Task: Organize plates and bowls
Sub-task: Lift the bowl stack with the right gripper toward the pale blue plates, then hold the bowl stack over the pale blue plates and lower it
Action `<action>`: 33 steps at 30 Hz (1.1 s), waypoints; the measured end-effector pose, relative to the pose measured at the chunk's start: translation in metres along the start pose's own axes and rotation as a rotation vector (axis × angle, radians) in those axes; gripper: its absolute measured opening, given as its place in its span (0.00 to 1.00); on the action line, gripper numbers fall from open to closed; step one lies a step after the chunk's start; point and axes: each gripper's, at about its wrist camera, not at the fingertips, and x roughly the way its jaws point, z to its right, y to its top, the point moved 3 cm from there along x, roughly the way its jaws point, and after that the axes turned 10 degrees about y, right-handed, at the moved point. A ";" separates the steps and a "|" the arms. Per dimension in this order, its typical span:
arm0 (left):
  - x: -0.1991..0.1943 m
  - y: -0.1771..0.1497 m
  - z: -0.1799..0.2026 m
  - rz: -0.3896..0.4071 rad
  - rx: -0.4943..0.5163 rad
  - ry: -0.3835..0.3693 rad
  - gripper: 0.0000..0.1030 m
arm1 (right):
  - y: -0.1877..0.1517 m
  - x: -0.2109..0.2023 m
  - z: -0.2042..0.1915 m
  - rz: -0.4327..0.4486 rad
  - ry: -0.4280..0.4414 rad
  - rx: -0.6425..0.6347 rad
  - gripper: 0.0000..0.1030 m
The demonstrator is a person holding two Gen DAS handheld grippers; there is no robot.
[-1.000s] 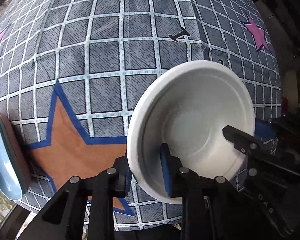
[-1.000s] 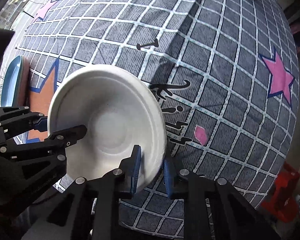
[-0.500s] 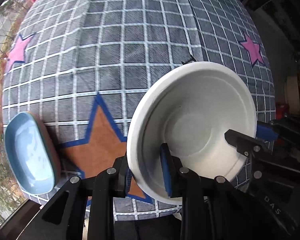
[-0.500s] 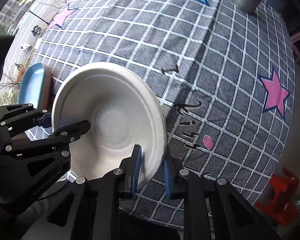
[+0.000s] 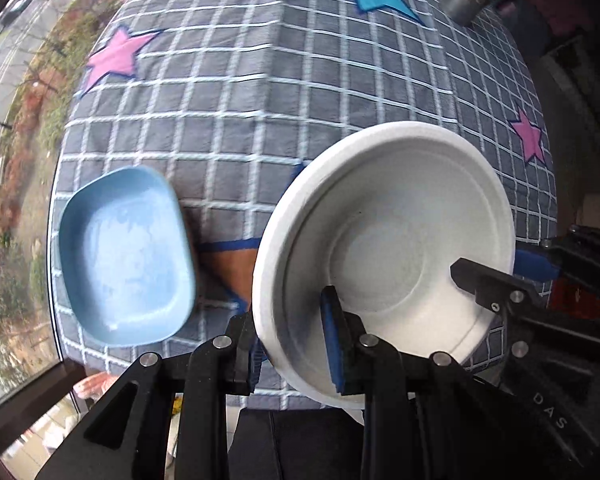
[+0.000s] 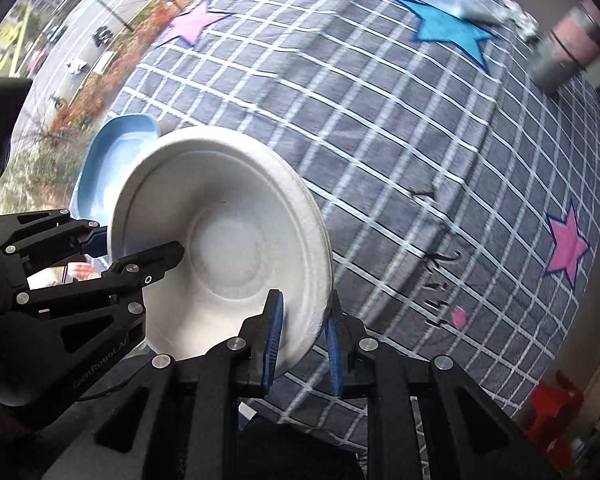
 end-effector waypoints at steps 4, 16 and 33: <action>-0.003 -0.011 -0.033 -0.001 -0.057 0.012 0.28 | 0.004 0.006 -0.023 -0.011 0.007 -0.050 0.22; -0.003 -0.028 -0.109 0.007 -0.183 0.055 0.29 | 0.031 0.013 -0.095 -0.015 0.017 -0.171 0.22; 0.018 -0.030 -0.161 -0.018 -0.194 0.044 0.29 | 0.060 0.043 -0.139 -0.039 0.006 -0.164 0.22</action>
